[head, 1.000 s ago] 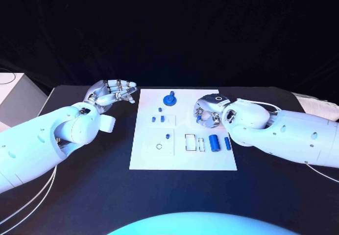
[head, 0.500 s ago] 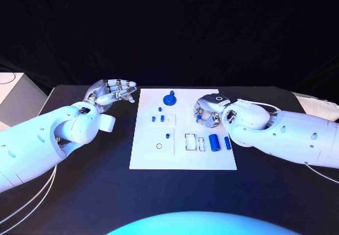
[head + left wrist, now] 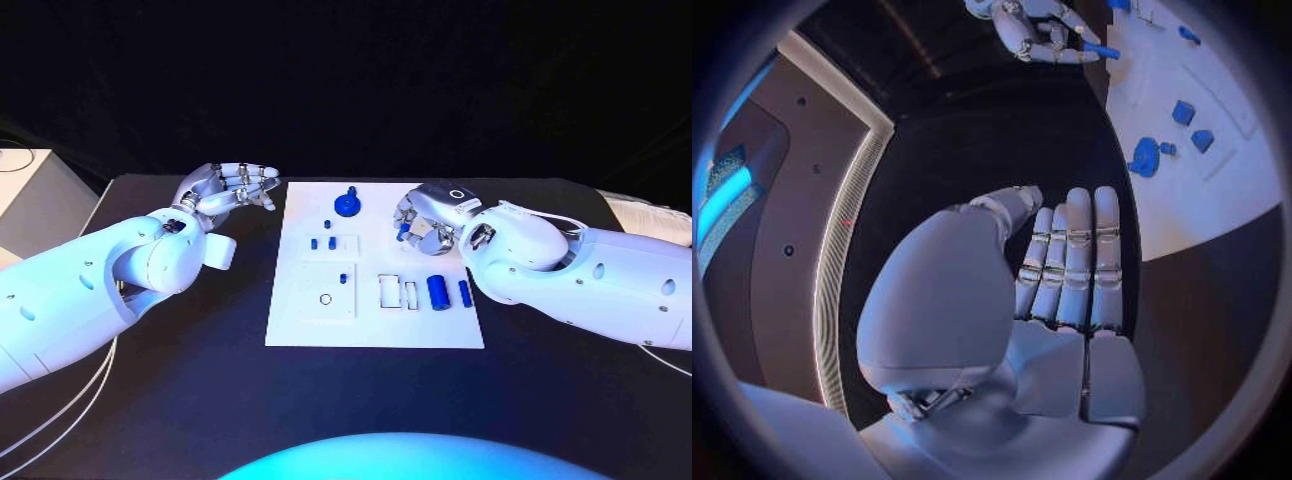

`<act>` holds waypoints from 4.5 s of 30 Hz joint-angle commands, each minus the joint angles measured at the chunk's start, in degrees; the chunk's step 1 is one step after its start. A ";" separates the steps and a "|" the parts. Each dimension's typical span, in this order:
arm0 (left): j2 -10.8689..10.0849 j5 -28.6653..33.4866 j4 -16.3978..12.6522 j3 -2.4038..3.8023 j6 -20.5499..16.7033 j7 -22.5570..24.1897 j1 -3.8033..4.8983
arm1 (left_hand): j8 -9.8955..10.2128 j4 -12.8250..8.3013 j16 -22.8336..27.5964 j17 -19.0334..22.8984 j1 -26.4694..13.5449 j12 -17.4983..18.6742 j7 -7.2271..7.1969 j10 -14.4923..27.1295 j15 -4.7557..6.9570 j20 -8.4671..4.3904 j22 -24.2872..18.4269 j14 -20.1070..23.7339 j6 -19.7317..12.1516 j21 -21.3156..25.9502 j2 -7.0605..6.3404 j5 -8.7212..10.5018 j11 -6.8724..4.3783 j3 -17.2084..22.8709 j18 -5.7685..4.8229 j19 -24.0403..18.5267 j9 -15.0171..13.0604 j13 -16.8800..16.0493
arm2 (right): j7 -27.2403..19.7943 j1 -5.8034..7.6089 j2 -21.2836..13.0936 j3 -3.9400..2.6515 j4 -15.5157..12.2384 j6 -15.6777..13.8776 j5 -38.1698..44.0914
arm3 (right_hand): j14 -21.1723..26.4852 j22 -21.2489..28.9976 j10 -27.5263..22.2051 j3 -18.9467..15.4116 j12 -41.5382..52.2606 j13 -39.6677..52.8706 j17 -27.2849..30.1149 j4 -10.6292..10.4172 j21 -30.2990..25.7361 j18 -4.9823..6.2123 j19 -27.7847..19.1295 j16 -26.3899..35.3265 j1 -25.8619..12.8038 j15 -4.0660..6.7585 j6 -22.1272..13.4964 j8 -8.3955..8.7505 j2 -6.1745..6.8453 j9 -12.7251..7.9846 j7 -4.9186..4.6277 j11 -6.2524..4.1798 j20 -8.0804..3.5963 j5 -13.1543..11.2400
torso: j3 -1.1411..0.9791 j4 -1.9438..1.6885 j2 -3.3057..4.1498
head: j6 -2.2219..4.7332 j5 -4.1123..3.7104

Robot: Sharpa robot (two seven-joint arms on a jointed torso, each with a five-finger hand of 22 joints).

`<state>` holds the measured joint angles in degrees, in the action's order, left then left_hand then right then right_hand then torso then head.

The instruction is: Assemble the parts on the task board

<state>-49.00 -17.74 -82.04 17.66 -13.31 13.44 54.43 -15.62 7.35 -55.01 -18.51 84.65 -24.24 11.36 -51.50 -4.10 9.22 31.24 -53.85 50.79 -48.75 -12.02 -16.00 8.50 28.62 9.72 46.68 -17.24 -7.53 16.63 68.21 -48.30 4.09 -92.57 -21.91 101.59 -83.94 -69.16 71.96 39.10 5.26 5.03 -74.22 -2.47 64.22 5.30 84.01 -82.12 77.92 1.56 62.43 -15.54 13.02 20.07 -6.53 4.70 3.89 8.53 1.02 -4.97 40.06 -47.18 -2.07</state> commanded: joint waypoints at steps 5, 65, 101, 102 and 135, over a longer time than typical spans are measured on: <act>0.28 0.32 0.16 0.04 0.45 0.41 -0.05 | -0.23 0.10 0.28 -0.03 0.41 -0.01 0.12 0.53 -0.17 0.38 -0.10 0.09 -0.42 0.36 0.04 -0.21 -0.13 -0.37 0.72 -0.12 0.06 0.12 | -0.08 0.32 -0.75 -0.45 -5.15 -4.21 1.23 | -3.05 -0.09 2.34 0.37 -0.06 0.77 -0.17 -0.01 0.29 -0.07 0.87 -0.37 1.76 0.47 0.43 -0.30 -2.07 0.11 0.03 -2.05 -0.46 -0.33 | 0.03 0.06 0.04 | -0.01 0.71; 0.98 0.53 0.18 0.03 0.61 0.46 -0.14 | -0.28 0.12 0.29 -0.05 0.40 -0.08 0.12 0.55 -0.18 0.40 -0.10 0.09 -0.43 0.37 0.06 -0.21 -0.12 -0.41 0.72 -0.13 0.06 0.14 | -2.33 -6.27 12.23 3.04 -2.08 -0.75 4.23 | -3.02 0.11 2.34 0.86 -0.36 0.83 -0.01 0.45 -0.02 -0.02 0.81 -0.31 1.95 0.43 0.23 -0.39 -1.91 0.32 -0.17 -1.94 -0.48 0.08 | 0.07 0.00 0.08 | -2.15 3.61; 0.96 0.44 0.08 0.03 0.67 0.31 -0.14 | -0.28 0.12 0.29 -0.05 0.40 -0.08 0.12 0.55 -0.18 0.40 -0.10 0.09 -0.43 0.37 0.06 -0.21 -0.12 -0.41 0.72 -0.13 0.06 0.14 | 0.42 -6.92 14.51 3.82 0.61 3.68 7.31 | -2.94 0.32 2.35 1.01 -0.47 0.86 0.34 0.57 -0.31 0.03 0.74 -0.15 1.91 0.39 0.15 -0.42 -1.90 0.40 -0.23 -1.88 -0.47 0.10 | 0.12 -0.09 0.10 | -2.82 3.69; 0.96 0.44 0.08 0.03 0.67 0.31 -0.14 | -0.28 0.12 0.29 -0.05 0.40 -0.08 0.12 0.55 -0.18 0.40 -0.10 0.09 -0.43 0.37 0.06 -0.21 -0.12 -0.41 0.72 -0.13 0.06 0.14 | 0.46 -6.94 14.56 3.83 0.67 3.71 7.38 | -2.94 0.32 2.35 1.01 -0.47 0.86 0.34 0.57 -0.31 0.03 0.74 -0.15 1.91 0.39 0.15 -0.42 -1.90 0.40 -0.23 -1.88 -0.47 0.10 | 0.12 -0.10 0.11 | -2.82 3.69; 0.91 0.38 0.14 0.02 0.65 0.14 -0.14 | -0.43 0.13 0.30 -0.11 0.45 -0.30 0.10 0.65 -0.18 0.42 -0.11 0.11 -0.46 0.40 0.11 -0.22 -0.13 -0.47 0.74 -0.13 0.06 0.20 | 0.02 -7.11 14.25 4.07 1.26 0.41 7.49 | -1.72 6.20 -17.42 -15.63 -0.81 -1.31 4.98 -0.69 -8.79 1.41 -1.41 2.06 4.59 -2.84 -11.81 8.51 0.41 -3.55 -1.57 2.05 2.47 2.83 | 0.01 0.03 0.03 | -2.82 3.74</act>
<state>-48.19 -17.52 -81.79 17.64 -13.31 13.33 54.32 -15.84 7.51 -55.01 -18.57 84.65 -24.24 11.36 -51.30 -4.10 9.22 31.21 -53.86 50.79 -48.53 -12.02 -16.00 8.29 28.46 9.72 46.68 -17.25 -7.39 16.33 61.21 -33.92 8.09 -91.19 -21.23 108.54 -84.03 -63.02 54.85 23.71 4.10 3.62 -69.29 -3.21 55.56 6.20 82.57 -80.23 81.99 -0.83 50.66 -7.28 13.51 16.56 -8.27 6.67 5.97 11.22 1.03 -4.93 40.12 -50.01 1.67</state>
